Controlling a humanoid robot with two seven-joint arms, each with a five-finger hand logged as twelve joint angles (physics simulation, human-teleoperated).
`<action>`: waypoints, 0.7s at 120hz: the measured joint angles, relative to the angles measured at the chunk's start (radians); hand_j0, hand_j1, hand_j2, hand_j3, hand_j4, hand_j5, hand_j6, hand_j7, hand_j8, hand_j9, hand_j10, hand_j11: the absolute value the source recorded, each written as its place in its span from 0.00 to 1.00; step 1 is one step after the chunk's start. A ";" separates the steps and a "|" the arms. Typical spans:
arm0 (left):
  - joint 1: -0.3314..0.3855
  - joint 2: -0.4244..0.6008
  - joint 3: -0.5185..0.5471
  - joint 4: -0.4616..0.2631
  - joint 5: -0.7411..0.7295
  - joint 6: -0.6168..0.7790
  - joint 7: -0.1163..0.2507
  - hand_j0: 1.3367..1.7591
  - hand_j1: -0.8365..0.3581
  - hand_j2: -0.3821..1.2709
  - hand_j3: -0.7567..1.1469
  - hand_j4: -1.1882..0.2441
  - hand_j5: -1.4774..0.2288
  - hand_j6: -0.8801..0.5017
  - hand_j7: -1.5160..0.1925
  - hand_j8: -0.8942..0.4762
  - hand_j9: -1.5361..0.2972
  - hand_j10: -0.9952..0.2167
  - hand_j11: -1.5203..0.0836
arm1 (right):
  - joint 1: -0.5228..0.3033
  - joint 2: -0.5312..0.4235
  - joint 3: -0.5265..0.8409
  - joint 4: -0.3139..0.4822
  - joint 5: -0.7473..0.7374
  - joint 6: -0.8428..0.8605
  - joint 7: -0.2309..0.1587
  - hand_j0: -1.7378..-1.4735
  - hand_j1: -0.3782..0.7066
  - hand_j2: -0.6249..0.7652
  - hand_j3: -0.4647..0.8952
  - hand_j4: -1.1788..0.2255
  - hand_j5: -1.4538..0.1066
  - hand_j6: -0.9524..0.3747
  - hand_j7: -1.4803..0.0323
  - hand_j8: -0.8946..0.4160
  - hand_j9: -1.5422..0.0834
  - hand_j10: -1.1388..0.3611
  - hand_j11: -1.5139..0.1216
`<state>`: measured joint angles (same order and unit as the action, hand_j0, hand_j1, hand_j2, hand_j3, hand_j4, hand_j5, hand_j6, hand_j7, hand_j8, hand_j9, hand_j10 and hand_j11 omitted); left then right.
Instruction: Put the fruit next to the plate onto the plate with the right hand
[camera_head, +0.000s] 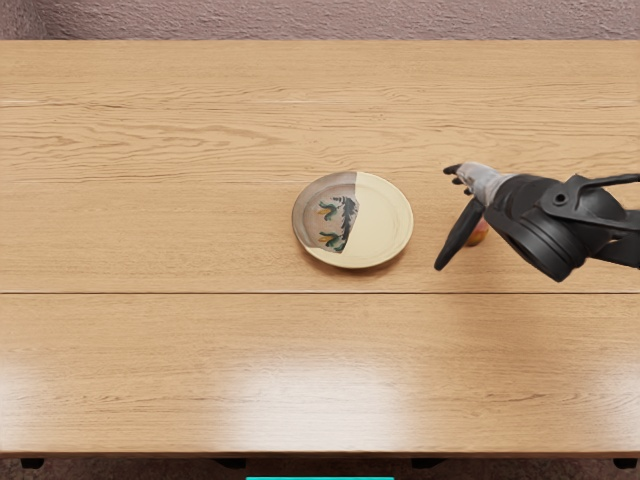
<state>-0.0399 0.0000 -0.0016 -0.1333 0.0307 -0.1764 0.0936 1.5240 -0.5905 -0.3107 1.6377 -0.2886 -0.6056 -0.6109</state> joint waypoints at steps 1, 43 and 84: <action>0.000 0.000 0.000 0.000 0.000 0.000 0.000 0.76 0.76 0.26 0.40 0.67 0.69 0.47 0.71 0.48 0.67 0.63 0.76 | -0.001 0.001 -0.001 0.000 0.000 0.000 0.000 0.30 0.08 0.44 0.34 0.81 0.89 0.68 0.94 0.65 0.91 0.73 0.89; 0.000 0.000 0.000 0.000 0.000 0.000 0.000 0.76 0.76 0.26 0.40 0.67 0.69 0.47 0.71 0.48 0.67 0.63 0.76 | 0.065 0.031 -0.135 -0.005 0.000 -0.005 0.000 0.30 0.08 0.44 0.34 0.80 0.89 0.68 0.94 0.64 0.91 0.73 0.89; 0.000 0.000 0.000 0.000 0.000 0.000 0.000 0.76 0.76 0.26 0.40 0.67 0.69 0.47 0.71 0.48 0.67 0.63 0.76 | 0.072 0.072 -0.188 -0.062 -0.009 -0.005 0.000 0.30 0.21 0.43 0.34 0.72 0.79 0.59 0.84 0.55 0.82 0.65 0.79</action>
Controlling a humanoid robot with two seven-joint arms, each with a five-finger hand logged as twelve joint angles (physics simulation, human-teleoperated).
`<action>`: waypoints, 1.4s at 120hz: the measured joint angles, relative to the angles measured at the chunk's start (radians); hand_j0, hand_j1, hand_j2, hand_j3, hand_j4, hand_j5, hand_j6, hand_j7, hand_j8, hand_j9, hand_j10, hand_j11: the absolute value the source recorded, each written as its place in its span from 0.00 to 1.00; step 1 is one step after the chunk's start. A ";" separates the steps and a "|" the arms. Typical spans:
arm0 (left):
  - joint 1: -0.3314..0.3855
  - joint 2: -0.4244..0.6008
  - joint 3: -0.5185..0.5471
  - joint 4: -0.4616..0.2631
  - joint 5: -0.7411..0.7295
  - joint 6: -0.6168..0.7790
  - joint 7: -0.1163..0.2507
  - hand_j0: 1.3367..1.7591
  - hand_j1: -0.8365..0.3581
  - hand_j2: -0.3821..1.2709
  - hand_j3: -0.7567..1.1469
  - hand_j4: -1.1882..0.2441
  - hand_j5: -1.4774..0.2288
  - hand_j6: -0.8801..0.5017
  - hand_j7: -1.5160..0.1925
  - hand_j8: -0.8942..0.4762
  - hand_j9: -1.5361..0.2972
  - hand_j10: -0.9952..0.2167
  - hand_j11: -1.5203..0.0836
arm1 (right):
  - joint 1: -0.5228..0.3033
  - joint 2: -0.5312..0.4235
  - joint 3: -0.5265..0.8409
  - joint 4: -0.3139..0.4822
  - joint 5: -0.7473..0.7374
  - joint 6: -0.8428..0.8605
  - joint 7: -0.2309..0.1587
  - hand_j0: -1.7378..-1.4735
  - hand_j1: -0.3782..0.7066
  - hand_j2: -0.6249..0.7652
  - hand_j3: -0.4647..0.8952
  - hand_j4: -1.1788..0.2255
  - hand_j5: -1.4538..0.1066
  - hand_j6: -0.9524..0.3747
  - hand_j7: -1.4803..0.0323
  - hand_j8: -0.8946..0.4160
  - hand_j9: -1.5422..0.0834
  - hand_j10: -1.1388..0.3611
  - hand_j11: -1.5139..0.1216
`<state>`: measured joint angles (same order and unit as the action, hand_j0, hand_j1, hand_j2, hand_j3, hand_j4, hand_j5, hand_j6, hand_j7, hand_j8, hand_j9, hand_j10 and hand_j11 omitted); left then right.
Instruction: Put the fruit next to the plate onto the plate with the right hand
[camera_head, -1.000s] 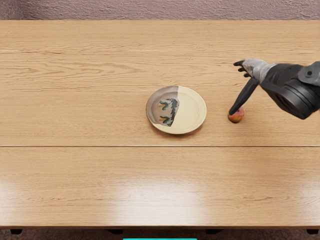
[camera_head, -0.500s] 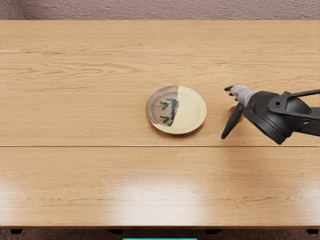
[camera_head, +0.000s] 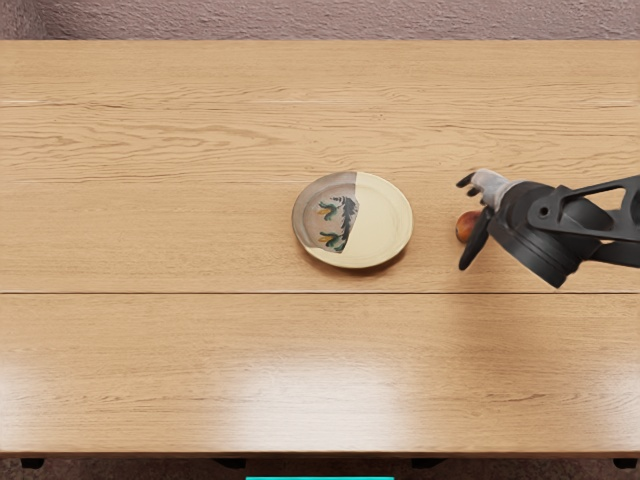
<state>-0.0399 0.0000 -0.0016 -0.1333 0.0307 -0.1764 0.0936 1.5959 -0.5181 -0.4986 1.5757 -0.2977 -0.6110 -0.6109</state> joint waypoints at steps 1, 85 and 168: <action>0.000 0.000 0.000 0.000 0.000 0.000 0.000 0.76 0.76 0.26 0.40 0.67 0.69 0.47 0.71 0.48 0.67 0.63 0.76 | 0.000 0.000 -0.001 -0.001 -0.001 0.000 0.000 0.30 0.22 0.43 0.34 0.72 0.79 0.59 0.83 0.55 0.81 0.64 0.79; 0.000 0.000 0.000 0.000 0.000 0.000 0.000 0.76 0.76 0.26 0.40 0.67 0.69 0.47 0.71 0.48 0.67 0.63 0.76 | -0.101 0.080 -0.007 -0.185 -0.027 0.000 0.000 0.30 0.34 0.41 0.34 0.64 0.70 0.51 0.74 0.47 0.72 0.57 0.70; 0.000 0.000 0.000 0.000 0.000 0.000 0.000 0.76 0.76 0.26 0.40 0.67 0.69 0.47 0.71 0.48 0.67 0.63 0.76 | -0.139 0.149 0.016 -0.311 -0.026 0.000 0.000 0.30 0.41 0.40 0.34 0.59 0.64 0.45 0.68 0.41 0.67 0.52 0.65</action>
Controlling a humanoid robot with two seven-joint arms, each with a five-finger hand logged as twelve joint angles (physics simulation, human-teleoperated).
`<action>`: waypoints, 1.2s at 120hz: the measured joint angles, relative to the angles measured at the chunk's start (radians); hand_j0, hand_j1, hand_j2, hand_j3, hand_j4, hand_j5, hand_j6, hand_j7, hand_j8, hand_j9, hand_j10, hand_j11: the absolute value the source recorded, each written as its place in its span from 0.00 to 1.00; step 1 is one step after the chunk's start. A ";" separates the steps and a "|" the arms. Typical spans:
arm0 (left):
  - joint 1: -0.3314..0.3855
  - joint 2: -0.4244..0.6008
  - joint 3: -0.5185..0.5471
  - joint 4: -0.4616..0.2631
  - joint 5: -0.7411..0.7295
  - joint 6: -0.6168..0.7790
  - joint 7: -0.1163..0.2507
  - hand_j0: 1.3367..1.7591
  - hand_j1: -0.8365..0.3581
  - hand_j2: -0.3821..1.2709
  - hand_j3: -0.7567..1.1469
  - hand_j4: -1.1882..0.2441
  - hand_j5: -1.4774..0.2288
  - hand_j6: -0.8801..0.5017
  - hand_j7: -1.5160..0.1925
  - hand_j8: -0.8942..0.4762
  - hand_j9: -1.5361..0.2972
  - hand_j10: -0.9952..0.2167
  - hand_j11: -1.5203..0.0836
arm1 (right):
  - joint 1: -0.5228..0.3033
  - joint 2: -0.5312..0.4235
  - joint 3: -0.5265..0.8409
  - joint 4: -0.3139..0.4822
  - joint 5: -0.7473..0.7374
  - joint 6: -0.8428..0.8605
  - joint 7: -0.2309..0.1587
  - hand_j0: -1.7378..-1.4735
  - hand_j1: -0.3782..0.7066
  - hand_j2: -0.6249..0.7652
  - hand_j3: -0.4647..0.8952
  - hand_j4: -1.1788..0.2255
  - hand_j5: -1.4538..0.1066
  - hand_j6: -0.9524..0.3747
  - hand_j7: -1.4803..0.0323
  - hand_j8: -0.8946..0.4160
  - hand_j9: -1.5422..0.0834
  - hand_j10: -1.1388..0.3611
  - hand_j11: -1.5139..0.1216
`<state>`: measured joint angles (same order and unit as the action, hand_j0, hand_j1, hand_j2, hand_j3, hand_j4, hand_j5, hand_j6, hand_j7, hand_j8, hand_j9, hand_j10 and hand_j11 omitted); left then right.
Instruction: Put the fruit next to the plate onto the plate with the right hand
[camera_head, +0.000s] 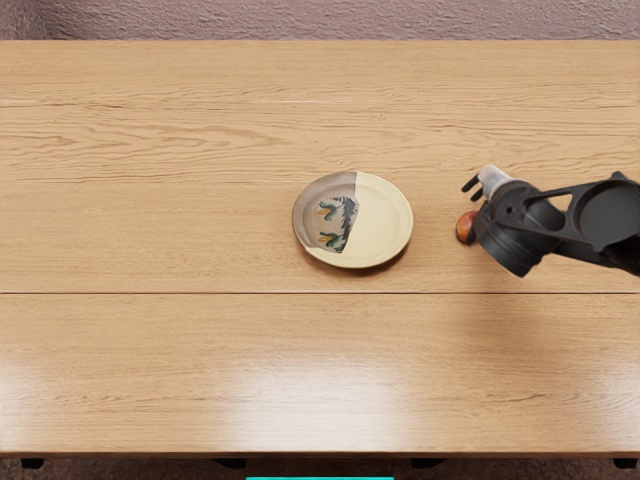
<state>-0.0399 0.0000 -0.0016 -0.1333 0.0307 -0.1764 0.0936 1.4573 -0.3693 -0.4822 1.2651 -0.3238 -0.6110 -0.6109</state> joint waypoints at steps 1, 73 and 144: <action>0.000 0.000 0.000 0.000 0.000 0.000 0.000 0.76 0.76 0.26 0.40 0.67 0.69 0.47 0.71 0.48 0.67 0.63 0.76 | -0.001 0.002 0.000 -0.003 0.000 0.000 0.000 0.30 0.41 0.40 0.34 0.59 0.64 0.45 0.68 0.41 0.67 0.52 0.65; 0.000 0.000 0.000 0.000 0.000 0.000 0.000 0.76 0.76 0.26 0.40 0.67 0.69 0.47 0.71 0.48 0.67 0.63 0.76 | -0.043 0.049 0.005 -0.079 -0.001 0.000 0.000 0.30 0.53 0.40 0.34 0.51 0.54 0.36 0.58 0.33 0.57 0.45 0.55; 0.000 0.000 0.000 0.000 0.000 0.000 0.000 0.76 0.76 0.26 0.40 0.67 0.69 0.47 0.71 0.48 0.67 0.63 0.76 | -0.006 0.015 0.005 -0.060 0.007 0.000 -0.001 0.31 0.59 0.85 0.34 0.31 0.28 0.18 0.32 0.29 0.32 0.32 0.31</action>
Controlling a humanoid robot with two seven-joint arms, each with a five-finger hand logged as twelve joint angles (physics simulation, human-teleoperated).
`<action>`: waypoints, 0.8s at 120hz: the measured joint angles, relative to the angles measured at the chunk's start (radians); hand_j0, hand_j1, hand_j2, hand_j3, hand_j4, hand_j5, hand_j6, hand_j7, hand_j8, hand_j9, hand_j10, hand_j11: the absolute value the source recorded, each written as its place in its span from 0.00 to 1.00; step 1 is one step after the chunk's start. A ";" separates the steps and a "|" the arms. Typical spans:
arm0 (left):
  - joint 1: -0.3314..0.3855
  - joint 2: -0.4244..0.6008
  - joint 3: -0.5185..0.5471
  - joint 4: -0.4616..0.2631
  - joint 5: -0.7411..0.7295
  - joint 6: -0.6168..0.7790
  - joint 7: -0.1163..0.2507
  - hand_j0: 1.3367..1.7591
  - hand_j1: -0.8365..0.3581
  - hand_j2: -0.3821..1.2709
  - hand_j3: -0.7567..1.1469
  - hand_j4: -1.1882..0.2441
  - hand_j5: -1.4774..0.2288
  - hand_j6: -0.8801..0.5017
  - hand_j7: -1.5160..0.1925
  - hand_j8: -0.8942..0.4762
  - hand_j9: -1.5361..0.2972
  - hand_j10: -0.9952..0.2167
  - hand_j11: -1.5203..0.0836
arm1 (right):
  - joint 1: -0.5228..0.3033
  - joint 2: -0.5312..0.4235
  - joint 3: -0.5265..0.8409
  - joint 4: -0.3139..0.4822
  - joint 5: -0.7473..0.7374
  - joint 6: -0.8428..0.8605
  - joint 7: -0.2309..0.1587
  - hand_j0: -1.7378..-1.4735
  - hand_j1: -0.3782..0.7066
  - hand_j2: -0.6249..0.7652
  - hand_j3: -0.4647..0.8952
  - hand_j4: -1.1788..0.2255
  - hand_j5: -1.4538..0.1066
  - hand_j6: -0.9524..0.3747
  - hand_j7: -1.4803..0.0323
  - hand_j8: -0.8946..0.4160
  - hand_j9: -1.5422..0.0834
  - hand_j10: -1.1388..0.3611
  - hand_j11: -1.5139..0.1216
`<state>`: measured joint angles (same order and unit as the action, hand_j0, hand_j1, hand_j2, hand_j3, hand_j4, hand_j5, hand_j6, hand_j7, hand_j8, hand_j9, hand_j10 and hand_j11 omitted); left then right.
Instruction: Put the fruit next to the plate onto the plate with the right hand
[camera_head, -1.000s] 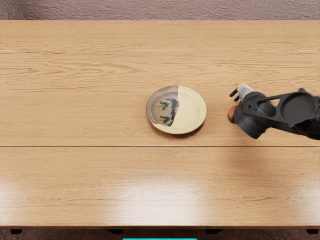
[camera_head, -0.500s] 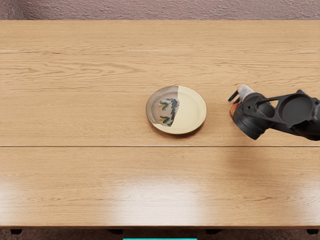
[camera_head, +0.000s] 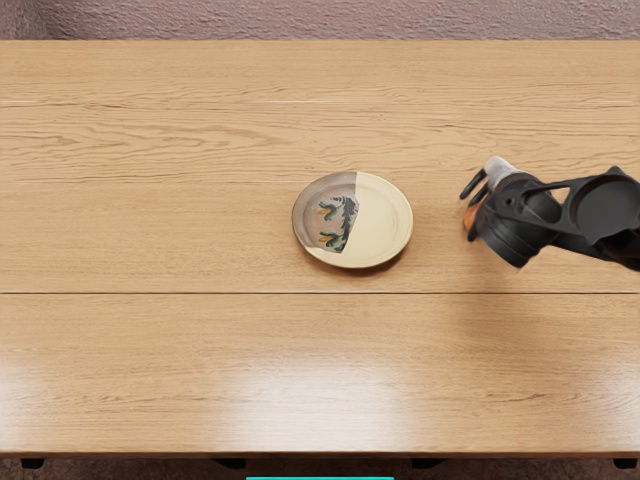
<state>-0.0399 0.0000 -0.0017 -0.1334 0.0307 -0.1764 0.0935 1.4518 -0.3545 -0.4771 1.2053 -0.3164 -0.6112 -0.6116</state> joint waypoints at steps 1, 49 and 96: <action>0.000 0.000 0.000 0.000 0.000 0.000 0.000 0.76 0.76 0.26 0.40 0.67 0.69 0.47 0.71 0.48 0.67 0.63 0.76 | 0.002 -0.002 0.000 0.003 0.000 0.000 0.000 0.31 0.59 0.86 0.34 0.30 0.28 0.18 0.32 0.29 0.32 0.32 0.31; 0.000 0.000 0.000 0.000 0.000 0.000 0.000 0.76 0.76 0.26 0.40 0.67 0.69 0.47 0.71 0.48 0.67 0.63 0.76 | 0.198 -0.017 0.007 0.176 0.135 0.000 0.001 0.31 0.61 0.84 0.34 0.28 0.25 0.22 0.30 0.34 0.30 0.36 0.28; 0.000 0.000 0.000 0.000 0.000 0.000 0.000 0.76 0.76 0.26 0.40 0.67 0.69 0.47 0.71 0.48 0.67 0.63 0.76 | 0.346 0.080 0.007 0.238 0.307 0.003 0.002 0.30 0.70 0.86 0.34 0.30 0.22 0.30 0.29 0.43 0.28 0.42 0.27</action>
<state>-0.0399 0.0000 -0.0017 -0.1335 0.0307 -0.1764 0.0935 1.7981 -0.2746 -0.4705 1.4428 -0.0097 -0.6081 -0.6097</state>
